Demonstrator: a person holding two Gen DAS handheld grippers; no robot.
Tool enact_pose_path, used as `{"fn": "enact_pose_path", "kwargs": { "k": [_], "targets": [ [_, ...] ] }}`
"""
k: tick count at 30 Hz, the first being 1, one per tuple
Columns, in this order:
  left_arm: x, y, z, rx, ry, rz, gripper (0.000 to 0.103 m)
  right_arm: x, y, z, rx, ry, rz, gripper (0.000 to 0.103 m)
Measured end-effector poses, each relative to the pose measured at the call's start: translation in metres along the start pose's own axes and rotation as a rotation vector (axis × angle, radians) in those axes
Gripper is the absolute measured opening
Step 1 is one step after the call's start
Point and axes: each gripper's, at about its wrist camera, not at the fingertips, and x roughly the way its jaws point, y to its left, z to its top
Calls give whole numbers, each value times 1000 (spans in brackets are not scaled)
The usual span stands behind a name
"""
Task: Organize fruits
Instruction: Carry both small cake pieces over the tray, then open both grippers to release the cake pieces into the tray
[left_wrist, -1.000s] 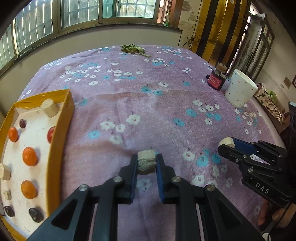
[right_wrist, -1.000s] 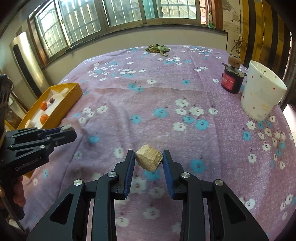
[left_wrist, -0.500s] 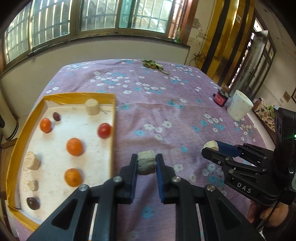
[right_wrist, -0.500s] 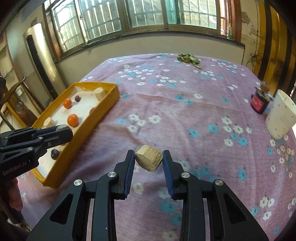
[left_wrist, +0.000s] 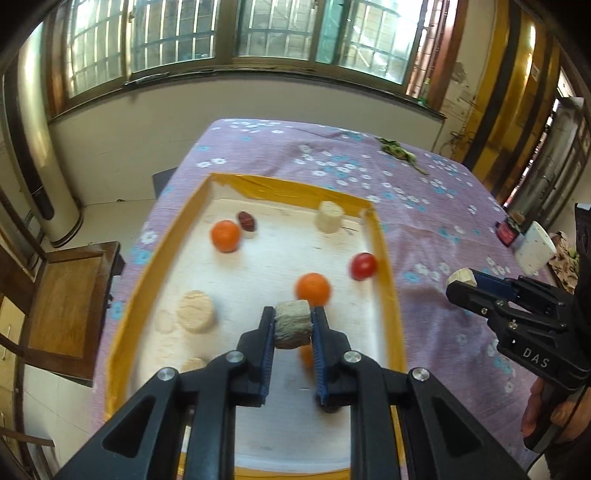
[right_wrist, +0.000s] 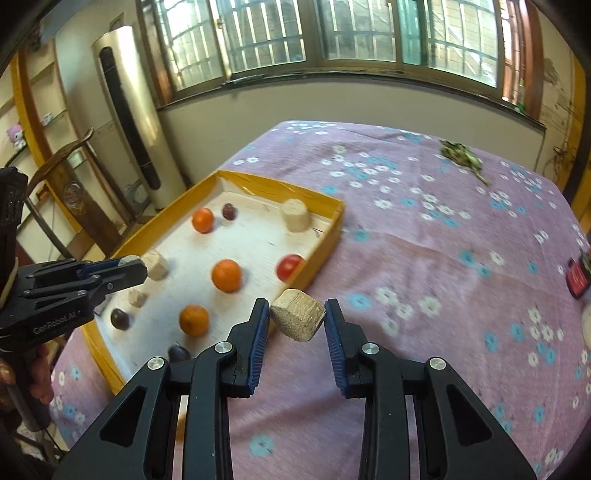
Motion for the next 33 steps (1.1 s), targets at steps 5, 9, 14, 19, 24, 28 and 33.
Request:
{"fn": "enact_pose_path", "kwargs": {
  "k": [5,9,14,19,24,28,33],
  "targets": [
    [10,26,10,-20,9,27,21,29,21,21,-33,23,23,30],
    [26,34,21,-21,24,31,21,54,30,37,-34,37,42,30],
    [53,35,33,-26,52,3,21,90,32,52,-20,78,30,30],
    [79,40,35,-38,97,-4,21,120,33,59,-21,137,29,30],
    [93,47,34,-44,129,-3,21,139,35,59,-24,184,20,30],
    [100,53,35,-55,146,-2,21,148,37,58,-42,206,1,30],
    [105,57,35,-83,168,-13,22,150,36,58,-62,208,-46,40]
  ]
}}
